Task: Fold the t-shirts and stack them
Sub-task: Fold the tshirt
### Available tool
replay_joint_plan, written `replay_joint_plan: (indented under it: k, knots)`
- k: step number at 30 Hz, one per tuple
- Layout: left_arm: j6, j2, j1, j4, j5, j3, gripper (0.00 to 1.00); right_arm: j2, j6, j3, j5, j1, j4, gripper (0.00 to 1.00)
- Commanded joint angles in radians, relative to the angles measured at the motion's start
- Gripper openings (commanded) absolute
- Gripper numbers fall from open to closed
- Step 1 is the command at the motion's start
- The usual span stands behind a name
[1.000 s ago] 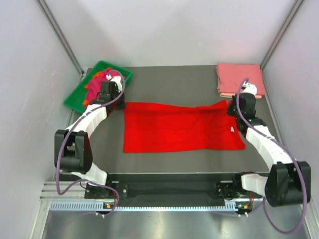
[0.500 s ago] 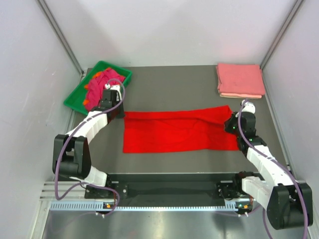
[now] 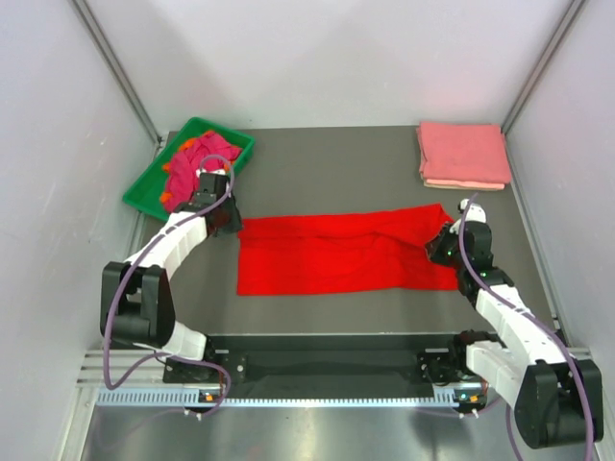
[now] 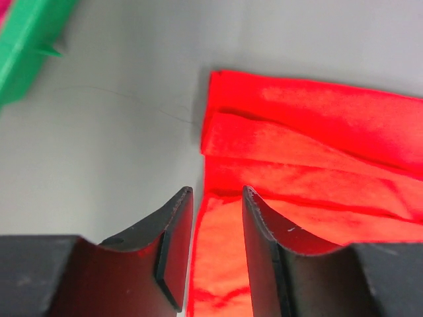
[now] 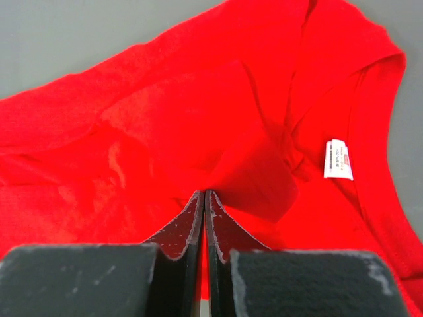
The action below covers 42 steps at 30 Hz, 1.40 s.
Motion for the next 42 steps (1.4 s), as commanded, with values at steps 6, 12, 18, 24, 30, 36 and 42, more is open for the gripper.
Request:
replay_joint_plan:
  k: [6, 12, 18, 24, 30, 36, 42]
  knots:
    - [-0.099, 0.092, -0.004, 0.038, 0.146, 0.143, 0.30, 0.016, -0.018, -0.015, -0.037, 0.002, 0.028, 0.00]
    - [-0.092, 0.254, -0.005, 0.038, 0.223, 0.243, 0.17, 0.029, -0.001, -0.015, -0.043, 0.000, 0.036, 0.00]
    - [-0.075, 0.308, -0.010, 0.017, 0.207, 0.225, 0.17, 0.112, 0.033, -0.006, -0.017, 0.002, 0.048, 0.00]
    - [-0.049, 0.298, -0.013, 0.004, 0.164, 0.188, 0.17, 0.072, 0.033, -0.001, 0.011, 0.000, 0.010, 0.00]
    - [-0.041, 0.241, -0.021, 0.007, 0.131, 0.105, 0.16, 0.055, 0.036, 0.028, 0.058, 0.000, -0.030, 0.00]
    - [-0.050, 0.163, -0.027, -0.008, 0.112, 0.061, 0.15, 0.063, 0.033, 0.026, 0.072, 0.000, -0.038, 0.00]
    - [-0.070, 0.126, -0.027, 0.015, 0.140, 0.159, 0.15, 0.044, 0.036, 0.022, 0.041, -0.001, -0.026, 0.00]
